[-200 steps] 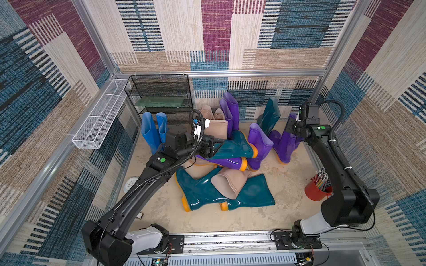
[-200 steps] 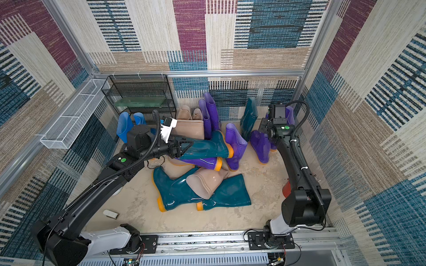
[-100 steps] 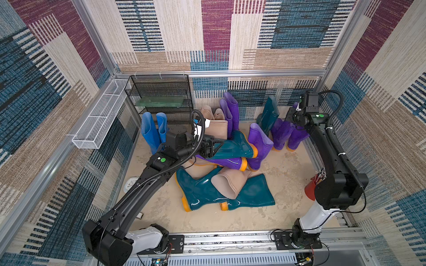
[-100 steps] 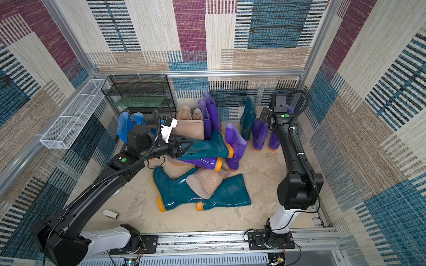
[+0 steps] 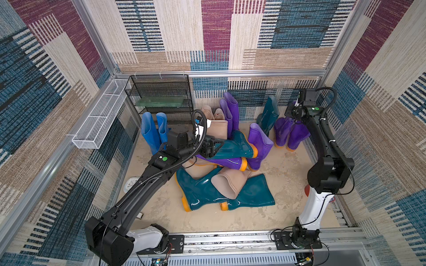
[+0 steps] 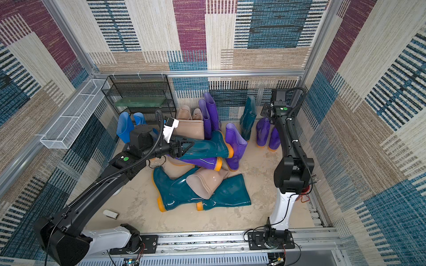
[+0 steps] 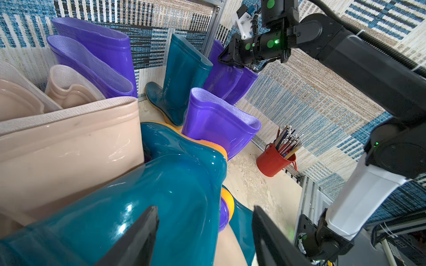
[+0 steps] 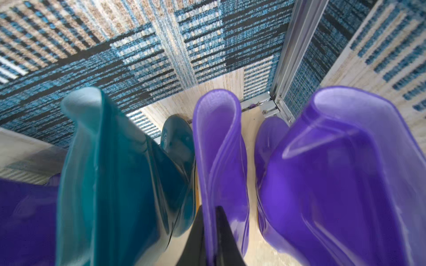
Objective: Match and arrange rain boots in pairs
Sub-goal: Pair a pair of rain boots at the corner of the board.
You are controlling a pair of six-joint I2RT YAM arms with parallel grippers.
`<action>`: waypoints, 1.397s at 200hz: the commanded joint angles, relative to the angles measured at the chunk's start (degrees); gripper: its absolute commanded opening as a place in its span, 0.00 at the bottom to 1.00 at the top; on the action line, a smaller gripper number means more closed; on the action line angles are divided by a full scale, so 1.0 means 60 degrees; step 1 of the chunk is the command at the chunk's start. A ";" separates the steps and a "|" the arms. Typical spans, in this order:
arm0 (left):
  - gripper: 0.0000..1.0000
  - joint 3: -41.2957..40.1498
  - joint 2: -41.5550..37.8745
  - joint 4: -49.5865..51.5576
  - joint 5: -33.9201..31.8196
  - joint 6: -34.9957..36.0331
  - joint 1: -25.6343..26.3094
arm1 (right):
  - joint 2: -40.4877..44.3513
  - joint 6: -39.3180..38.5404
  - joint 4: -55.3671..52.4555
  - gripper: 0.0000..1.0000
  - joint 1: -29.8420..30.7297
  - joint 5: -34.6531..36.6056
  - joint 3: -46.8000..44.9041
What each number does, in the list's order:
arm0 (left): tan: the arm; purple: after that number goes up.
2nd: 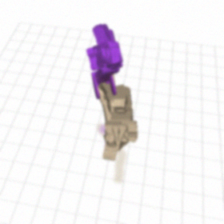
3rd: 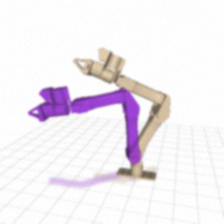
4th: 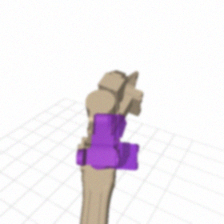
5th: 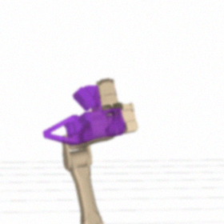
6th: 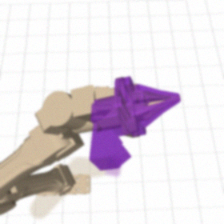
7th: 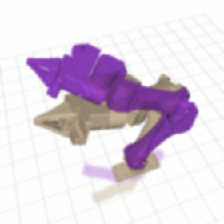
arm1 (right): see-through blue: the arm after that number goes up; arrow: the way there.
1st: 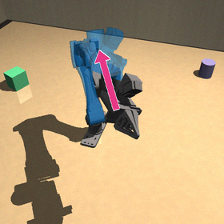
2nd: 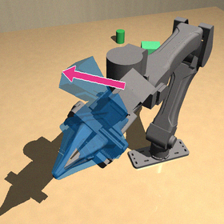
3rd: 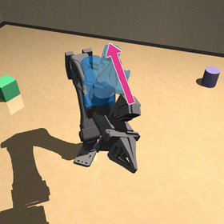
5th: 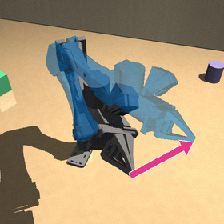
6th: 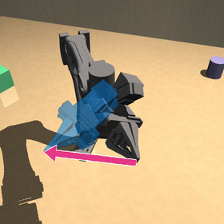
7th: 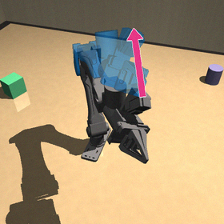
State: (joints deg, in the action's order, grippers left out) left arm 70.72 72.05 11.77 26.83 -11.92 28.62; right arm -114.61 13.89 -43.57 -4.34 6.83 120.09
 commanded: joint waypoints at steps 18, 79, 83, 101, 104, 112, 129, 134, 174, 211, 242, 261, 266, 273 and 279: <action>0.67 0.0065 -0.0021 -0.0111 -0.0150 0.0303 -0.0030 | -0.0759 0.0074 -0.0405 0.00 -0.0217 0.0592 0.0922; 0.67 0.0065 0.0011 -0.0123 -0.0093 0.0265 -0.0068 | -0.0321 0.0023 0.0000 0.00 -0.0485 0.0908 0.0281; 0.67 0.0068 0.0013 -0.0128 -0.0098 0.0263 -0.0088 | -0.0330 0.0011 -0.0027 0.00 -0.0492 0.0910 0.0338; 0.67 0.0066 0.0016 -0.0130 -0.0093 0.0274 -0.0096 | -0.0396 -0.0146 -0.0218 0.00 -0.0507 0.0878 0.0570; 0.67 0.0066 0.0005 -0.0130 -0.0092 0.0281 -0.0106 | -0.0396 -0.0193 -0.0234 0.00 -0.0507 0.0849 0.0577; 0.67 0.0067 0.0004 -0.0119 -0.0123 0.0282 -0.0100 | -0.0396 -0.0278 -0.0226 0.00 -0.0507 0.0821 0.0580; 0.67 0.0077 -0.0015 -0.0108 -0.0122 0.0303 -0.0106 | -0.0439 -0.0410 -0.0035 0.00 -0.0536 0.0623 0.0428; 0.67 0.0080 -0.0020 -0.0116 -0.0114 0.0297 -0.0102 | -0.0474 -0.0411 -0.0047 0.00 -0.0537 0.0581 0.0434; 0.67 0.0079 0.0029 -0.0087 -0.0169 0.0317 -0.0112 | -0.0846 -0.0245 -0.0365 0.23 -0.0511 -0.0112 0.0587; 0.71 0.0080 -0.0031 -0.0028 -0.0267 0.0376 -0.0112 | -0.0580 -0.0023 -0.0586 0.72 -0.0111 0.0348 0.0833; 0.73 0.0121 -0.0168 0.0016 -0.0333 0.0416 -0.0127 | 0.0269 0.0213 -0.0605 0.82 0.0091 0.0892 0.0911; 0.74 0.0065 -0.0331 -0.0028 -0.0503 0.0467 -0.0138 | 0.0997 0.0514 -0.0526 0.84 0.0298 0.0897 0.0658; 0.74 0.0042 -0.0387 -0.0039 -0.0561 0.0489 -0.0158 | 0.1241 0.0598 -0.0450 0.85 0.0384 0.0745 0.0477; 0.74 0.0004 -0.0466 -0.0077 -0.0663 0.0533 -0.0170 | 0.1629 0.0711 -0.0318 0.85 0.0547 0.0595 0.0160; 0.74 -0.0007 -0.0516 -0.0087 -0.0761 0.0558 -0.0192 | 0.2006 0.0828 -0.0140 0.85 0.0743 0.0649 -0.0192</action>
State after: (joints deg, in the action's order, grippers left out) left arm 70.83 70.24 11.86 24.18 -11.00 27.81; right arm -108.14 15.75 -47.16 -2.59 11.55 123.17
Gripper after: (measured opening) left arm 0.740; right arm 0.849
